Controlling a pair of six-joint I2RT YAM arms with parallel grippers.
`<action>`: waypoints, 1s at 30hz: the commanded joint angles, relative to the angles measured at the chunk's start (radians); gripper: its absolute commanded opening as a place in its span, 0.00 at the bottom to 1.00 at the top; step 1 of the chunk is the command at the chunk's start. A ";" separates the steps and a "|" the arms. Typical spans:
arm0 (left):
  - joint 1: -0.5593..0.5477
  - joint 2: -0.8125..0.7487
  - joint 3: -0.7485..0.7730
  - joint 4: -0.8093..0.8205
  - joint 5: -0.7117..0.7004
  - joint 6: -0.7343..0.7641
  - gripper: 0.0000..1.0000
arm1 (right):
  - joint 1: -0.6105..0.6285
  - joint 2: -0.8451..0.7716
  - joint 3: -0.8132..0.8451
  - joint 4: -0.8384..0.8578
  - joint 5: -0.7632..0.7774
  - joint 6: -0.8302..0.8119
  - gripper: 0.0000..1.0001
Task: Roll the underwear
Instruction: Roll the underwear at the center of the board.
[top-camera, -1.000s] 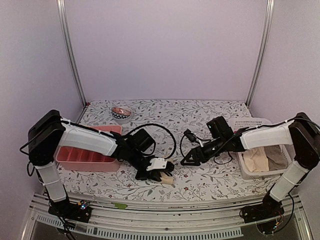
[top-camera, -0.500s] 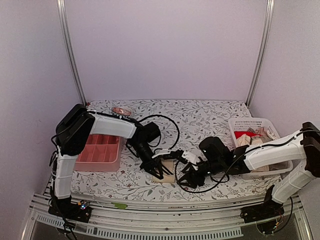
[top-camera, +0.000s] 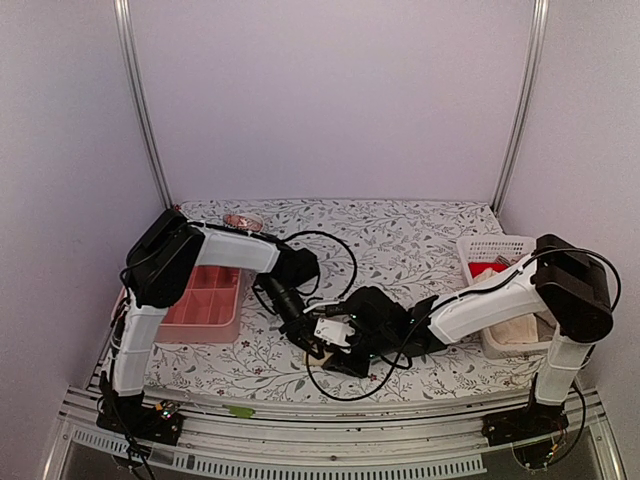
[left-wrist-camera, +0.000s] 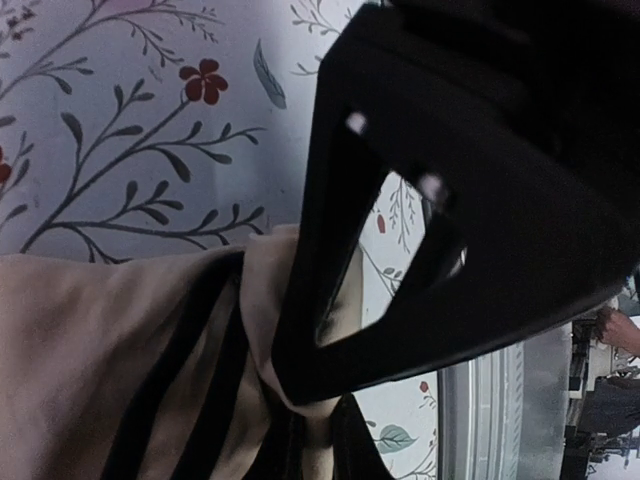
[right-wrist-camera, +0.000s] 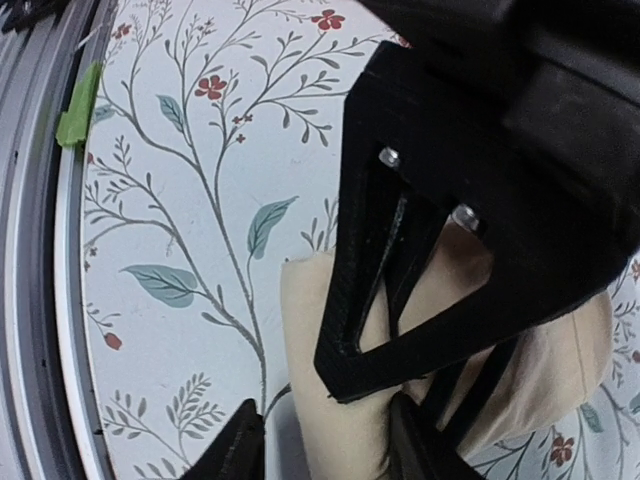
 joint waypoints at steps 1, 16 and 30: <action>0.013 0.047 -0.009 -0.037 -0.060 0.021 0.00 | 0.008 0.067 0.045 -0.040 0.011 -0.041 0.35; 0.138 -0.295 -0.169 0.198 -0.041 -0.003 0.55 | -0.032 0.062 0.115 -0.213 -0.254 0.181 0.00; 0.006 -0.941 -0.930 0.933 -0.382 -0.028 0.62 | -0.279 0.329 0.314 -0.272 -0.829 0.543 0.00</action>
